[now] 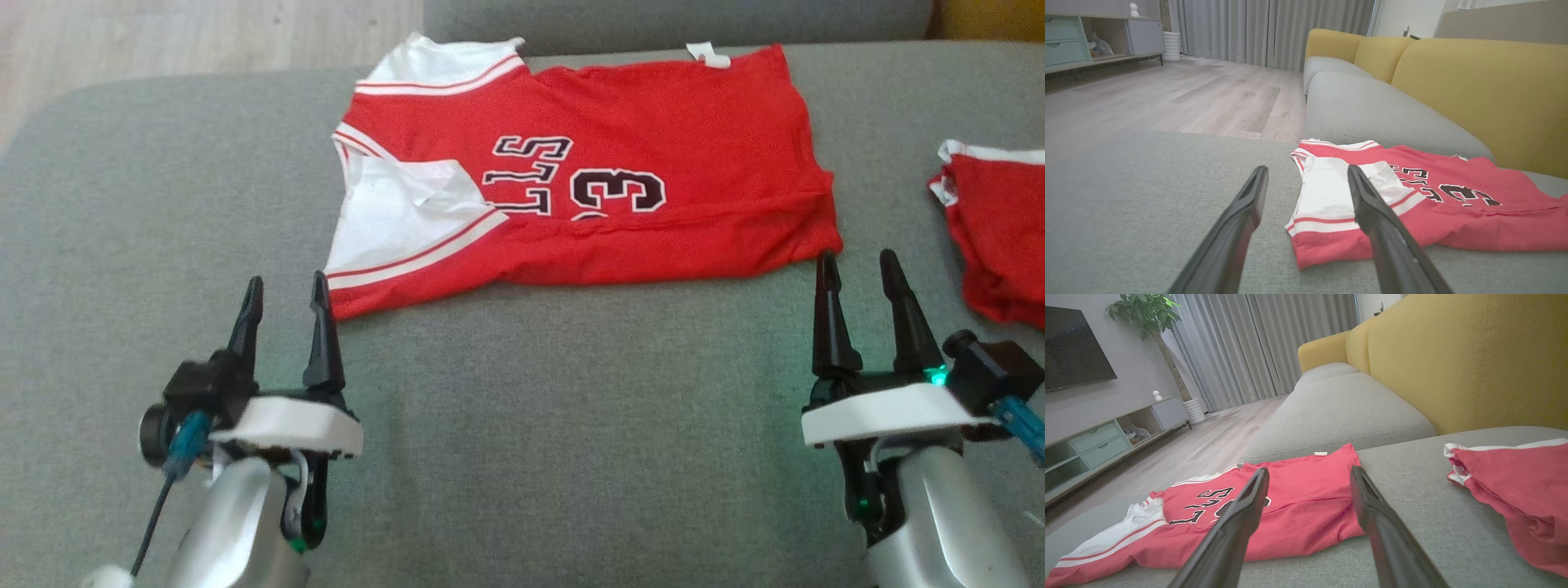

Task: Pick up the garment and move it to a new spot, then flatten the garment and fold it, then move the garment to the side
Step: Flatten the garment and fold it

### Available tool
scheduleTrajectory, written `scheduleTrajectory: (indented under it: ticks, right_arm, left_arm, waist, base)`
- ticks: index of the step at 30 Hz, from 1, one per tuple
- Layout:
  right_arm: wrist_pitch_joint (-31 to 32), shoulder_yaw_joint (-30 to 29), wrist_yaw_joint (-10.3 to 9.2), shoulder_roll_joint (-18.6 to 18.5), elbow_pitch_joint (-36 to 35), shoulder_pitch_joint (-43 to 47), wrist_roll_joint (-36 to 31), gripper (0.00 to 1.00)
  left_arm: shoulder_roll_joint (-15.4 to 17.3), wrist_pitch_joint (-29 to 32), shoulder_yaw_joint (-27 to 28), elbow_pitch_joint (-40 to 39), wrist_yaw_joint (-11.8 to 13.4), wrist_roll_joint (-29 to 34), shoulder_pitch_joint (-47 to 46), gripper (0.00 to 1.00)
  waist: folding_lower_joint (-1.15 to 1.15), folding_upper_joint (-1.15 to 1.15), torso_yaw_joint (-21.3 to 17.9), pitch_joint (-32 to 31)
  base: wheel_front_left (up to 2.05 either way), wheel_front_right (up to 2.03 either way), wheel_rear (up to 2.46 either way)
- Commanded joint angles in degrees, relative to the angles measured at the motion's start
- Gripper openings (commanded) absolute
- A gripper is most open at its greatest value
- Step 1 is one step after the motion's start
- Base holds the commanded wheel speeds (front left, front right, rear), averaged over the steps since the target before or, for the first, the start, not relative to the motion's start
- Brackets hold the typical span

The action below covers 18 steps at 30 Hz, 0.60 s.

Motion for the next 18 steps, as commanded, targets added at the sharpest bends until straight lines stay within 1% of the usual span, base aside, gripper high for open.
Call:
scheduleTrajectory:
  ticks: [1, 3, 4, 8, 11, 13, 16, 18]
  right_arm:
    - [-0.4, 1.6, -0.05, 0.2, -2.3, -2.6, -0.2, 1.00]
    - [-0.4, 1.8, -0.05, 0.2, -2.9, -2.8, -0.1, 1.00]
    - [-0.4, 2.0, -0.05, 0.2, -3.1, -2.9, -0.1, 1.00]
    - [-0.4, 2.2, -0.05, 0.2, -3.6, -3.1, -0.2, 1.00]
    - [-0.4, 2.1, -0.05, 0.2, -4.0, -3.2, -0.3, 1.00]
    - [-0.4, 2.1, -0.05, 0.2, -4.0, -3.3, -0.3, 1.00]
    - [-0.4, 2.4, -0.05, 0.2, -3.7, -3.3, 0.0, 1.00]
    - [-0.4, 2.6, -0.05, 0.2, -3.6, -3.3, 0.5, 1.00]
  left_arm:
    - [0.4, -0.1, 1.3, 1.0, -0.8, 0.6, -3.9, 1.00]
    - [0.3, 0.5, 0.7, 4.3, -2.0, 0.1, -5.9, 1.00]
    - [0.4, 1.1, 0.5, 5.9, -2.2, 0.2, -6.9, 1.00]
    - [0.7, 2.9, 0.6, 10.9, -1.9, 0.0, -9.8, 1.00]
    - [1.0, 4.3, 0.7, 15.1, -1.3, -0.2, -11.9, 1.00]
    - [1.2, 5.3, 0.7, 17.8, -0.5, 0.0, -12.9, 1.00]
    - [1.4, 5.3, 1.2, 20.9, 1.0, -0.1, -14.2, 1.00]
    - [1.3, 6.1, 1.3, 22.8, 1.6, -0.4, -14.7, 1.00]
  waist:
    - [0.00, 0.00, -1.0, 1.2]
    - [0.00, 0.00, -1.5, 2.2]
    - [0.00, 0.00, -1.8, 2.8]
    - [0.00, 0.00, -2.6, 4.1]
    - [0.00, 0.00, -3.3, 5.0]
    - [0.00, 0.00, -3.7, 5.4]
    - [0.00, 0.00, -4.1, 5.6]
    - [0.00, 0.00, -4.3, 5.8]
  base:
    - [0.00, 0.00, 0.00]
    - [0.00, 0.00, 0.00]
    - [0.00, 0.00, 0.00]
    - [0.00, 0.00, 0.00]
    - [0.00, 0.00, 0.00]
    - [0.00, 0.00, 0.00]
    - [0.00, 0.00, 0.00]
    - [0.00, 0.00, 0.00]
